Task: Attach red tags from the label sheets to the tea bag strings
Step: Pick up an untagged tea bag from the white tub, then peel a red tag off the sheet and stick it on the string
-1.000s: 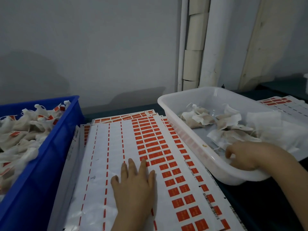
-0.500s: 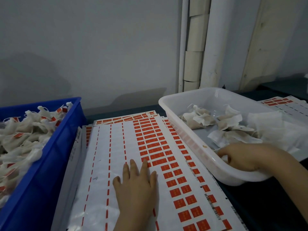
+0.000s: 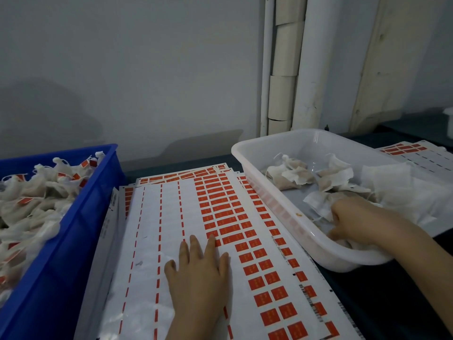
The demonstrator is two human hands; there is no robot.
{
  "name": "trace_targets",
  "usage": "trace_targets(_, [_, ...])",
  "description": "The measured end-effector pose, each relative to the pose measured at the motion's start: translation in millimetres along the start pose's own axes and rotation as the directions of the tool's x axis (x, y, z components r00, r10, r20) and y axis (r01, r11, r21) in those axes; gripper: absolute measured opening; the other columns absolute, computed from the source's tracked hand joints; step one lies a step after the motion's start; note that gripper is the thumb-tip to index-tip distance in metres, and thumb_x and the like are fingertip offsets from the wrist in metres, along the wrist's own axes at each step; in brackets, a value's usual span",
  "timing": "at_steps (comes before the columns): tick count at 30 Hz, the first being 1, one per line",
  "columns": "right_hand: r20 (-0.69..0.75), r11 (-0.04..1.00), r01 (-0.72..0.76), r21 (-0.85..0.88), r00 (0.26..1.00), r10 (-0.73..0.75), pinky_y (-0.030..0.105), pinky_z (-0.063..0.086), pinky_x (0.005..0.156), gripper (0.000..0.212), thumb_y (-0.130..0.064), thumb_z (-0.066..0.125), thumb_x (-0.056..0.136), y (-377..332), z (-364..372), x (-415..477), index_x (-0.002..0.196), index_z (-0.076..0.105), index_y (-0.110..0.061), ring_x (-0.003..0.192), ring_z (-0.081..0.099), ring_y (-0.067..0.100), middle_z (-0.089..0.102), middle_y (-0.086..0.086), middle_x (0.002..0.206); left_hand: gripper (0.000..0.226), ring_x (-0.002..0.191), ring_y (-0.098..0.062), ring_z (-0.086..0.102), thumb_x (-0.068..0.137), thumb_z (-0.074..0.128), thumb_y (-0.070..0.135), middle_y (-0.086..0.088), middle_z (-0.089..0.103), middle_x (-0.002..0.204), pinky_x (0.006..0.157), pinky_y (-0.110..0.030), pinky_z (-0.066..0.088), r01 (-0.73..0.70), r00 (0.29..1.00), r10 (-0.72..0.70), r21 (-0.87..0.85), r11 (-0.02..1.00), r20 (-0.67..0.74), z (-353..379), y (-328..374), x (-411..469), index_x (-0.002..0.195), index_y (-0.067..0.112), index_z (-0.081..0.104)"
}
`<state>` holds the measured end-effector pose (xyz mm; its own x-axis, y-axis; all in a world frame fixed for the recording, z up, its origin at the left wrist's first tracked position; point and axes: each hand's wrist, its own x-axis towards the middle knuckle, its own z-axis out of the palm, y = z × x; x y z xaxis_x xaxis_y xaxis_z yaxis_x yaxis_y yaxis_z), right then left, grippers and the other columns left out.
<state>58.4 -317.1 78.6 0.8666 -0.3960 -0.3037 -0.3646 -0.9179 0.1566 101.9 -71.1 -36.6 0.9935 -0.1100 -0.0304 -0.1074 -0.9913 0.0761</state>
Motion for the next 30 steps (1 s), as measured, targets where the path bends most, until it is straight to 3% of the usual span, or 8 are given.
trace_targets(3, [-0.164, 0.999, 0.029, 0.027, 0.986, -0.024, 0.021, 0.036, 0.057, 0.010, -0.012, 0.056, 0.082, 7, 5, 0, 0.076, 0.048, -0.015, 0.082, 0.053, 0.017, 0.055, 0.001, 0.085, 0.072, 0.147, -0.025, 0.003, 0.082, 0.002, 0.069, 0.002, 0.000, 0.160, 0.115, -0.054, 0.008, -0.001, 1.000, 0.001, -0.002, 1.000, -0.002, 0, 0, 0, 0.148, 0.039, -0.001])
trace_targets(6, [-0.210, 0.987, 0.057, 0.147, 0.977, -0.025, 0.023, 0.034, 0.058, 0.021, -0.003, 0.049, 0.080, 14, 10, 1, 0.092, 0.046, -0.020, 0.080, 0.046, 0.014, 0.053, 0.001, 0.096, 0.071, 0.147, -0.025, 0.003, 0.083, 0.003, 0.069, 0.002, 0.000, 0.160, 0.114, -0.054, 0.008, -0.002, 1.000, 0.002, -0.003, 1.000, 0.003, 0, 0, -1, 0.148, 0.040, -0.001])
trace_targets(9, [-0.285, 0.980, 0.071, 0.187, 0.959, -0.015, 0.022, 0.037, 0.066, 0.023, -0.010, 0.058, 0.081, 16, 10, 5, 0.101, 0.058, -0.022, 0.086, 0.052, 0.016, 0.060, 0.003, 0.102, 0.070, 0.147, -0.025, 0.003, 0.084, 0.005, 0.069, 0.002, 0.000, 0.160, 0.115, -0.054, 0.007, -0.006, 1.000, 0.006, -0.002, 1.000, 0.004, -1, -1, -1, 0.148, 0.039, -0.001])
trace_targets(11, [-0.301, 0.963, 0.100, 0.249, 0.953, -0.021, 0.020, 0.039, 0.061, 0.015, -0.014, 0.066, 0.076, 16, 8, 7, 0.089, 0.068, -0.022, 0.078, 0.055, 0.012, 0.065, -0.001, 0.089, 0.070, 0.147, -0.025, 0.002, 0.085, 0.005, 0.069, 0.002, -0.001, 0.160, 0.115, -0.054, 0.007, -0.006, 1.000, 0.006, -0.006, 1.000, 0.004, -1, -1, -1, 0.148, 0.039, -0.001])
trace_targets(14, [-0.287, 0.924, 0.158, 0.349, 0.956, -0.055, 0.015, 0.036, 0.054, 0.008, -0.019, 0.070, 0.076, 17, 6, 3, 0.077, 0.069, -0.027, 0.069, 0.052, 0.002, 0.062, -0.008, 0.078, 0.070, 0.147, -0.025, 0.002, 0.085, 0.006, 0.069, 0.002, -0.001, 0.160, 0.115, -0.054, 0.007, -0.006, 1.000, 0.006, -0.011, 1.000, 0.007, -2, -1, -1, 0.148, 0.039, 0.000])
trace_targets(20, [-0.386, 0.888, 0.198, 0.415, 0.922, -0.025, 0.010, 0.030, 0.054, 0.008, -0.025, 0.064, 0.085, 18, 1, 2, 0.089, 0.071, -0.027, 0.069, 0.050, -0.001, 0.064, -0.008, 0.084, 0.070, 0.147, -0.025, 0.001, 0.085, 0.006, 0.069, 0.002, -0.002, 0.160, 0.115, -0.054, 0.006, -0.003, 1.000, 0.003, -0.007, 1.000, 0.018, -3, -1, -1, 0.148, 0.039, -0.001])
trace_targets(27, [-0.559, 0.860, 0.253, 0.443, 0.828, 0.045, 0.029, 0.041, 0.069, 0.015, -0.029, 0.058, 0.088, 6, -31, -13, 0.099, 0.068, -0.030, 0.083, 0.054, 0.015, 0.065, -0.003, 0.093, 0.073, 0.147, -0.026, 0.001, 0.081, 0.003, 0.070, 0.002, -0.002, 0.160, 0.115, -0.054, 0.006, -0.008, 1.000, 0.009, -0.020, 1.000, 0.014, -2, -1, 0, 0.148, 0.040, -0.001])
trace_targets(30, [-0.687, 0.861, 0.319, 0.397, 0.725, 0.049, 0.039, 0.048, 0.080, 0.017, -0.034, 0.054, 0.089, -5, -49, -25, 0.100, 0.067, -0.036, 0.088, 0.055, 0.019, 0.066, -0.001, 0.099, 0.073, 0.146, -0.028, -0.003, 0.082, 0.003, 0.071, 0.000, -0.006, 0.159, 0.114, -0.056, 0.004, 0.003, 0.999, -0.003, -0.007, 1.000, 0.053, -2, 1, 0, 0.148, 0.038, -0.006])
